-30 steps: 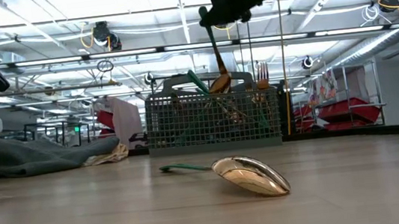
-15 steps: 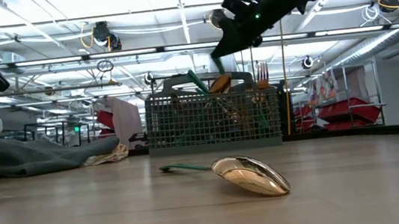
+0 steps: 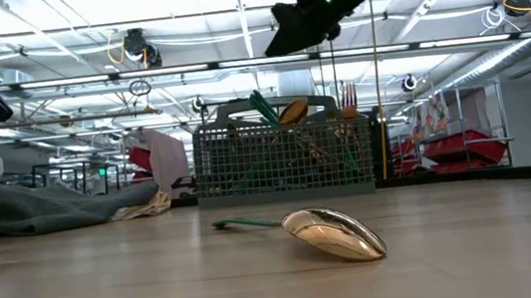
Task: Sort silverware
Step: Adjust the green knife into the gray silverware basket
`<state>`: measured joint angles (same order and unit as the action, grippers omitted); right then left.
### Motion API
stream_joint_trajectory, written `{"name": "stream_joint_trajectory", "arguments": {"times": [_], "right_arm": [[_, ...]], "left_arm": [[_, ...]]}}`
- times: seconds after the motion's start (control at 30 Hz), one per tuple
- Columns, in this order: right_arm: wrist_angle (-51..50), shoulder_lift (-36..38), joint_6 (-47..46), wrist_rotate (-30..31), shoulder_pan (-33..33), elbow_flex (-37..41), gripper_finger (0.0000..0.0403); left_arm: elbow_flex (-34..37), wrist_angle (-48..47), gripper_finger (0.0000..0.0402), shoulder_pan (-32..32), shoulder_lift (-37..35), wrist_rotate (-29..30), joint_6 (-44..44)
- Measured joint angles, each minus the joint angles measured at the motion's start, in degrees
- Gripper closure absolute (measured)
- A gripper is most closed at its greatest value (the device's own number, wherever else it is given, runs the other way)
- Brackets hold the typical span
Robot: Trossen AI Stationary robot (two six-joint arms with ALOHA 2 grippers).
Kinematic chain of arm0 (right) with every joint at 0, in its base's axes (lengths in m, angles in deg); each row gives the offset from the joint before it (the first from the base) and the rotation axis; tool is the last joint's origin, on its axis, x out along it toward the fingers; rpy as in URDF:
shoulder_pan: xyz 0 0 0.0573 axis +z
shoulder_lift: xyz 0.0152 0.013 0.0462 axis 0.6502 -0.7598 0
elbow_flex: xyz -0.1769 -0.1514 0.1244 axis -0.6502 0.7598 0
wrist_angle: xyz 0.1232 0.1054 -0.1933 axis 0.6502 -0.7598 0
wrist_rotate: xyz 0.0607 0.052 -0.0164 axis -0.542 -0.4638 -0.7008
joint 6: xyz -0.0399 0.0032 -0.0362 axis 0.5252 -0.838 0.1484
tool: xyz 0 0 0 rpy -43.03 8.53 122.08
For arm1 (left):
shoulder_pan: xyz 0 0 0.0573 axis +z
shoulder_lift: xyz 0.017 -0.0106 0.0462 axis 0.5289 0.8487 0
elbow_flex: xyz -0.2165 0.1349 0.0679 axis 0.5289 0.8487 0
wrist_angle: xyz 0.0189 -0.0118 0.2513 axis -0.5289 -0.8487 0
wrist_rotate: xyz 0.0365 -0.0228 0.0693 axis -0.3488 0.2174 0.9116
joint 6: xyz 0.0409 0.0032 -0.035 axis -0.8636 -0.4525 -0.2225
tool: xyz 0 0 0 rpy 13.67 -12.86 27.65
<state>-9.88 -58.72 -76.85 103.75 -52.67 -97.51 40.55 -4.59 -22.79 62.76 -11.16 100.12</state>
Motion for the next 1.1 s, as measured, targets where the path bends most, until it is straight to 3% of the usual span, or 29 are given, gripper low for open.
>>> {"name": "stream_joint_trajectory", "arguments": {"times": [0.37, 0.53, 0.67, 1.1], "right_arm": [[-0.1, -15.4, 2.6, 17.8, 6.3, -6.1, 0.0233], [-0.6, -21.6, 3.3, 20.1, 6.6, -11.8, 0.0233], [-3.5, -24.6, 4.4, 25.4, 6.6, -15.8, 0.0234], [-16.1, -25.3, -6.0, 24.9, 6.8, -17.4, 0.0234]], "left_arm": [[0.0, 0.1, 0.0358, 0.0, 0.0, 0.9, 0.0], [0.0, 0.0, 0.0358, 0.0, 0.0, 0.8, 0.0], [0.0, 0.0, 0.0358, -0.1, 0.0, 0.8, -0.1], [0.0, -0.2, 0.0358, -0.1, 0.0, 0.7, -0.5]]}}
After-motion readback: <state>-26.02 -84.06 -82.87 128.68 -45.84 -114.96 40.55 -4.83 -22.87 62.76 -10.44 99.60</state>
